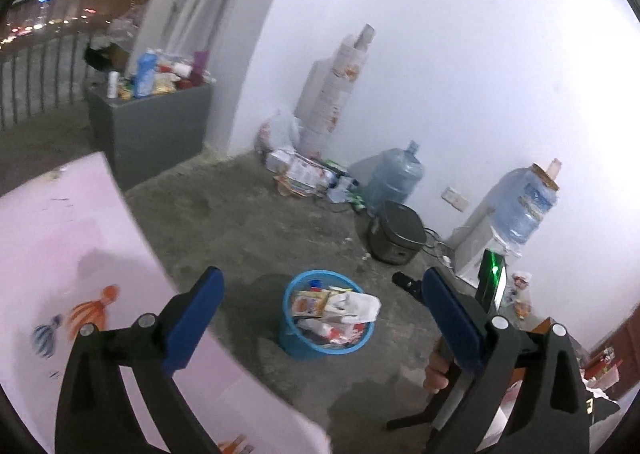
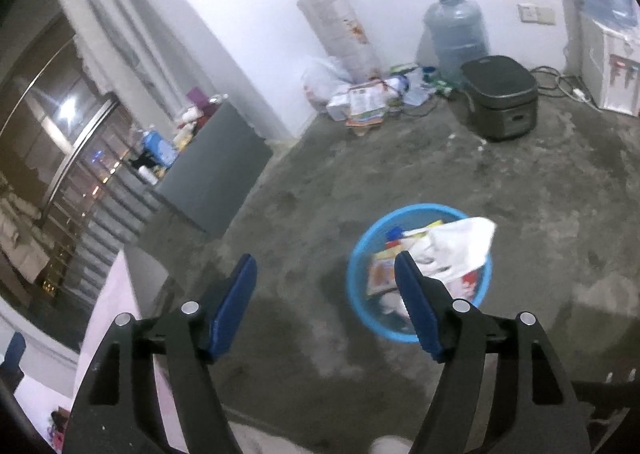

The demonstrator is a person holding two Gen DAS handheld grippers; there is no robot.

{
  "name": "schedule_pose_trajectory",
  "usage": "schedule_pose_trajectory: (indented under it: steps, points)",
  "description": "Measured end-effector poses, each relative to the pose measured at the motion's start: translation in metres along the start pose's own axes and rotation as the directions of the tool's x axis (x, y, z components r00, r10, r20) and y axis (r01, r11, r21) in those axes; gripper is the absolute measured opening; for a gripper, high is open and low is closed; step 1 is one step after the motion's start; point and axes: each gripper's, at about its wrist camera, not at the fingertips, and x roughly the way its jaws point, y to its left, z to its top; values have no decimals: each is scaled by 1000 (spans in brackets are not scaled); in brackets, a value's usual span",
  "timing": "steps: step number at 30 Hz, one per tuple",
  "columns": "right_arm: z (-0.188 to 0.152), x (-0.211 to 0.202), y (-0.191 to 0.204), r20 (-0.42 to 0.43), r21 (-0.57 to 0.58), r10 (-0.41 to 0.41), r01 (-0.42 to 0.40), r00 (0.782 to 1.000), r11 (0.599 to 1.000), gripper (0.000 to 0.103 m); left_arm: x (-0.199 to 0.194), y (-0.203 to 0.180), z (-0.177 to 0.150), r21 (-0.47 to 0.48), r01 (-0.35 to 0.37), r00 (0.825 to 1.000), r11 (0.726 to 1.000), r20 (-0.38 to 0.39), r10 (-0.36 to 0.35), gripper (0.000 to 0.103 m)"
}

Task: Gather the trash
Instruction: 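Bring both tools back from the wastebasket to the table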

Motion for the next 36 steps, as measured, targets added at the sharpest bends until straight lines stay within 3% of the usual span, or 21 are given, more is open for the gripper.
schedule_pose_trajectory:
  steps: [6,10,16,18,20,21,23,25,29,32,36]
  points:
    - [-5,-9,25,-26,-78,-9,7,1000,997,68,-59,16,-20,-47,-74,995,996,63,77,97]
    - [-3,-26,35,-19,-75,3,-4,1000,997,68,-89,26,-35,-95,-136,989,986,45,141,97]
    - [-8,-47,62,-5,-182,6,-7,1000,983,68,-123,35,-59,-164,-287,955,944,25,295,97]
    - [-14,-53,71,-9,-224,9,-11,1000,975,69,-133,36,-69,-181,-375,922,909,32,387,97]
    - [-23,-66,82,-6,-276,25,-26,1000,961,73,-140,39,-80,-198,-484,866,853,30,498,97]
    - [-27,-70,86,-3,-297,32,-31,999,954,76,-141,36,-87,-207,-546,826,812,28,563,97]
    - [-36,-84,99,2,-368,52,-48,999,929,82,-144,37,-97,-222,-605,781,764,23,625,97]
    - [-45,-98,112,5,-431,83,-72,997,899,92,-147,39,-107,-244,-645,747,725,-2,664,97]
    - [-65,-112,132,-15,-536,108,-99,994,838,95,-151,41,-123,-239,-706,692,666,-37,721,97]
    - [-81,-115,138,-42,-563,100,-106,994,819,95,-153,41,-138,-244,-725,674,644,-60,736,97]
    - [-107,-117,138,-69,-613,103,-124,992,780,95,-150,38,-149,-267,-714,685,648,-74,725,97]
